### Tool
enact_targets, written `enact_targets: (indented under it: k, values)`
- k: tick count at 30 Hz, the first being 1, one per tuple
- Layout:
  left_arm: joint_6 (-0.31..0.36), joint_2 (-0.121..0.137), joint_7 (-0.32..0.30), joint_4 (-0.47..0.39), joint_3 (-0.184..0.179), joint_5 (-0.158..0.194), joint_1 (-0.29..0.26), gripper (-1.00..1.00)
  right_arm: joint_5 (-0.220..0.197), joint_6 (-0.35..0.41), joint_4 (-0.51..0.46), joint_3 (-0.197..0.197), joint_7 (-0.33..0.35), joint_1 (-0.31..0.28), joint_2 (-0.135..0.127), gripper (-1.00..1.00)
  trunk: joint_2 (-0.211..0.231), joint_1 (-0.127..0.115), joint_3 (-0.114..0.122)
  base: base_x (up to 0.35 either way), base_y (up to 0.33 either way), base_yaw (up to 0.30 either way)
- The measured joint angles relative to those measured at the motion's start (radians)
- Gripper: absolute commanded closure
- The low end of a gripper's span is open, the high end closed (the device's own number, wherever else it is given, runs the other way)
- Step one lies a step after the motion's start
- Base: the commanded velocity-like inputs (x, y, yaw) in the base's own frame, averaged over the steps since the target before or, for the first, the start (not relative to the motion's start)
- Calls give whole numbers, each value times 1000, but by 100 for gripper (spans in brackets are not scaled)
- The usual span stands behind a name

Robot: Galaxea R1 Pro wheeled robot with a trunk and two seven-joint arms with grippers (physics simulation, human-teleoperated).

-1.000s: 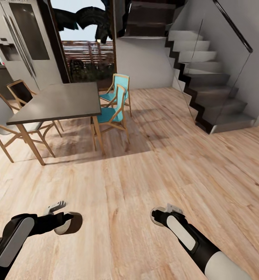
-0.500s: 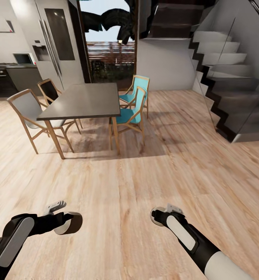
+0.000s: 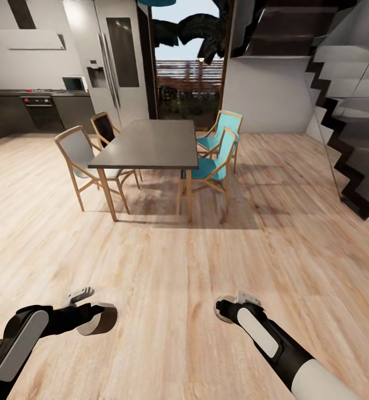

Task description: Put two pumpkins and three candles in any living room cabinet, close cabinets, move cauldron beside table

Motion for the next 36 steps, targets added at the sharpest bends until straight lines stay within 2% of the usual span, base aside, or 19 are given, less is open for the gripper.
enact_targets:
  k: [31,36]
  values:
    - [0,2,0,0,3,-1,0,100,0,1,1,0,3,0,1,100,217,-119,97,0,0,290]
    - [0,1,0,0,3,0,0,100,0,1,2,0,4,0,1,100,217,-119,97,0,0,290]
